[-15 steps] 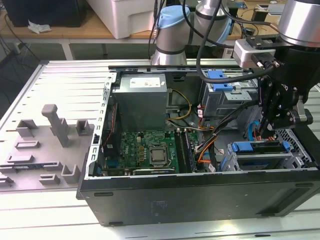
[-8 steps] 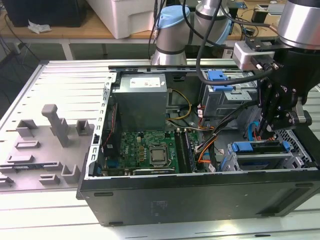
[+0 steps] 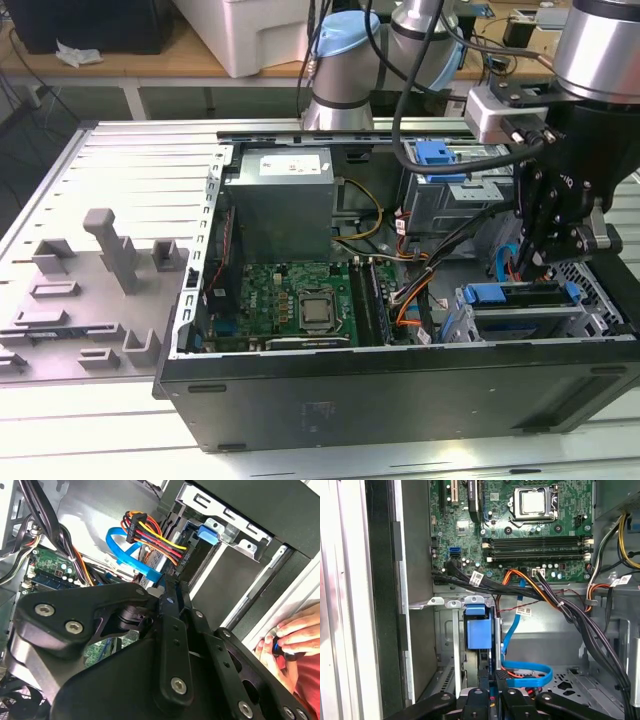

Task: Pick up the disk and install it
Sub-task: 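Insert the second disk wire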

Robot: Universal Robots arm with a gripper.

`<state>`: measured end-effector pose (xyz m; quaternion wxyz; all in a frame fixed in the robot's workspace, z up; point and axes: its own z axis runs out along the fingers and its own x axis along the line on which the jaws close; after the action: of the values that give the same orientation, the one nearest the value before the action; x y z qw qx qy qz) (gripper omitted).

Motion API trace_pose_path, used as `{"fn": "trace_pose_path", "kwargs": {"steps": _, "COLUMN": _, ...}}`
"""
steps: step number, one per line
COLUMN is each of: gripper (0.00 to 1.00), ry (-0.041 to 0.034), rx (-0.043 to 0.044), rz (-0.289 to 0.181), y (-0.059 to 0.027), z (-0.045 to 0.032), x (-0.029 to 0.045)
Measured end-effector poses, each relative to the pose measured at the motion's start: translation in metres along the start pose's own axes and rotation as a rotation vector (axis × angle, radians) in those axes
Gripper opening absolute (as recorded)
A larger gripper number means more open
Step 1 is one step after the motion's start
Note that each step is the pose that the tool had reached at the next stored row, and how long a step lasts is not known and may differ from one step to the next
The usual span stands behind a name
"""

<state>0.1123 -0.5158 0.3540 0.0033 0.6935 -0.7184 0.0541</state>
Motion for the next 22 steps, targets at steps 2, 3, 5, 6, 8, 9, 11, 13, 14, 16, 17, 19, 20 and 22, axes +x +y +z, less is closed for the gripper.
{"fn": "trace_pose_path", "kwargs": {"steps": 2, "gripper": 0.16, "ry": 0.0021, "rx": 0.0002, "rz": -0.001, "y": 0.0000, "z": 0.0007, "x": -0.0001}}
{"fn": "trace_pose_path", "kwargs": {"steps": 3, "gripper": 0.16, "ry": 0.0041, "rx": 0.0003, "rz": -0.002, "y": 0.0001, "z": 0.0011, "x": -0.0001}}
{"fn": "trace_pose_path", "kwargs": {"steps": 5, "gripper": 0.16, "ry": 0.0071, "rx": 0.0004, "rz": -0.002, "y": 0.0002, "z": 0.0017, "x": -0.0001}}
{"fn": "trace_pose_path", "kwargs": {"steps": 6, "gripper": 0.16, "ry": 0.0084, "rx": 0.0005, "rz": -0.003, "y": 0.0002, "z": 0.0019, "x": -0.0001}}
{"fn": "trace_pose_path", "kwargs": {"steps": 8, "gripper": 0.16, "ry": 0.0113, "rx": 0.0006, "rz": -0.003, "y": 0.0002, "z": 0.0025, "x": -0.0002}}
{"fn": "trace_pose_path", "kwargs": {"steps": 9, "gripper": 0.16, "ry": 0.0126, "rx": 0.0007, "rz": -0.003, "y": 0.0002, "z": 0.0028, "x": -0.0002}}
{"fn": "trace_pose_path", "kwargs": {"steps": 11, "gripper": 0.16, "ry": 0.0167, "rx": 0.0009, "rz": -0.004, "y": 0.0003, "z": 0.0035, "x": -0.0003}}
{"fn": "trace_pose_path", "kwargs": {"steps": 13, "gripper": 0.16, "ry": 0.0202, "rx": 0.0010, "rz": -0.004, "y": 0.0004, "z": 0.0042, "x": -0.0019}}
{"fn": "trace_pose_path", "kwargs": {"steps": 14, "gripper": 0.16, "ry": 0.0217, "rx": 0.0011, "rz": -0.005, "y": 0.0005, "z": 0.0049, "x": -0.0031}}
{"fn": "trace_pose_path", "kwargs": {"steps": 16, "gripper": 0.16, "ry": 0.0233, "rx": 0.0012, "rz": -0.005, "y": 0.0006, "z": 0.0062, "x": -0.0038}}
{"fn": "trace_pose_path", "kwargs": {"steps": 17, "gripper": 0.16, "ry": 0.0233, "rx": 0.0012, "rz": -0.006, "y": 0.0006, "z": 0.0064, "x": -0.0038}}
{"fn": "trace_pose_path", "kwargs": {"steps": 19, "gripper": 0.16, "ry": 0.0231, "rx": 0.0013, "rz": -0.006, "y": 0.0004, "z": 0.0067, "x": -0.0039}}
{"fn": "trace_pose_path", "kwargs": {"steps": 20, "gripper": 0.16, "ry": 0.0232, "rx": 0.0013, "rz": -0.007, "y": 0.0002, "z": 0.0068, "x": -0.0039}}
{"fn": "trace_pose_path", "kwargs": {"steps": 22, "gripper": 0.16, "ry": 0.0231, "rx": 0.0014, "rz": -0.007, "y": 0.0000, "z": 0.0071, "x": -0.0039}}
